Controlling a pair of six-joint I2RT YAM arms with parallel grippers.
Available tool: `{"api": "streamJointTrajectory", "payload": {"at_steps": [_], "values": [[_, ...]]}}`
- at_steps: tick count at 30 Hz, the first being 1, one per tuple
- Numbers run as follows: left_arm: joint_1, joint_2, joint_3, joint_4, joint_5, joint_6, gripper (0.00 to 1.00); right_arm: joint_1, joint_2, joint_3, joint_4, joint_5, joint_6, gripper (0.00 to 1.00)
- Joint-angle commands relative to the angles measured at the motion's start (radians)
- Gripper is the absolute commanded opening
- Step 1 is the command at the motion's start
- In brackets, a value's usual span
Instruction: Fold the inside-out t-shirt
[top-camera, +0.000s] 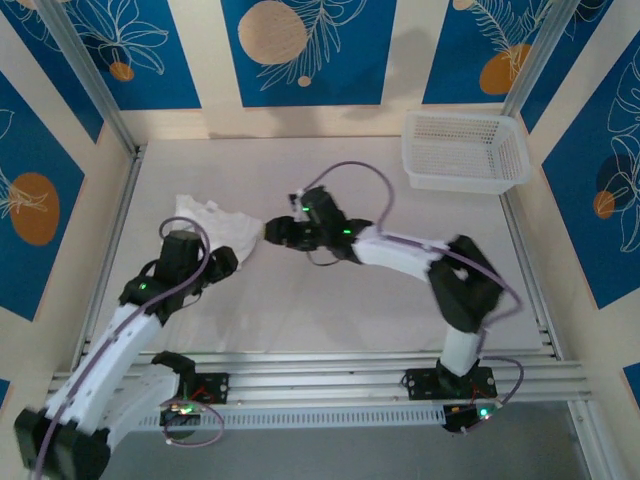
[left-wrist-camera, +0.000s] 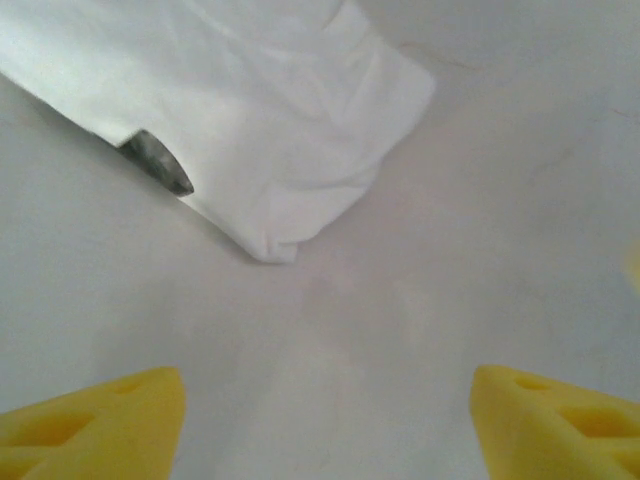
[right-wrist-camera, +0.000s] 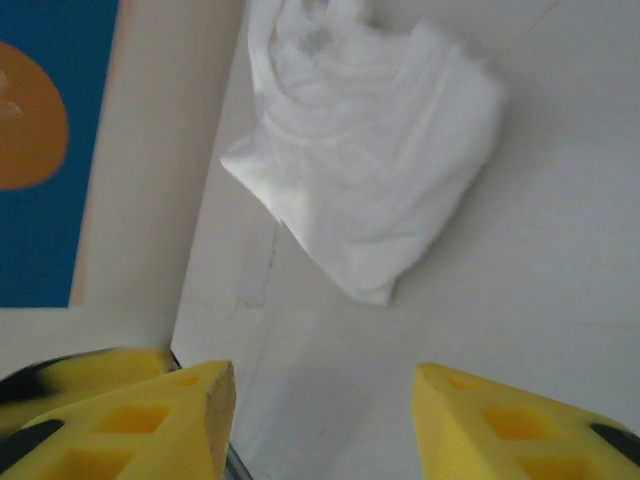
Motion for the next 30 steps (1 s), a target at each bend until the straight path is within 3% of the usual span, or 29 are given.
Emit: {"api": "streamJointTrajectory", "payload": {"at_steps": [1,5,10,20,30], "values": [[0.071,0.209,-0.029,0.260,0.163,-0.051,0.64,0.000,-0.204,-0.163,-0.036,0.081,-0.031,0.52],[0.101,0.449,0.052,0.394,0.127,-0.061,0.51,-0.003,-0.397,-0.322,-0.071,0.120,-0.021,0.52],[0.158,0.689,0.164,0.441,0.084,-0.109,0.35,-0.024,-0.563,-0.459,-0.059,0.150,0.012,0.53],[0.282,0.966,0.439,0.386,0.044,0.021,0.30,-0.123,-0.647,-0.532,-0.065,0.084,0.008,0.53],[0.362,1.209,0.881,0.174,0.048,0.194,0.32,-0.217,-0.648,-0.533,-0.065,0.005,-0.006,0.52]]}}
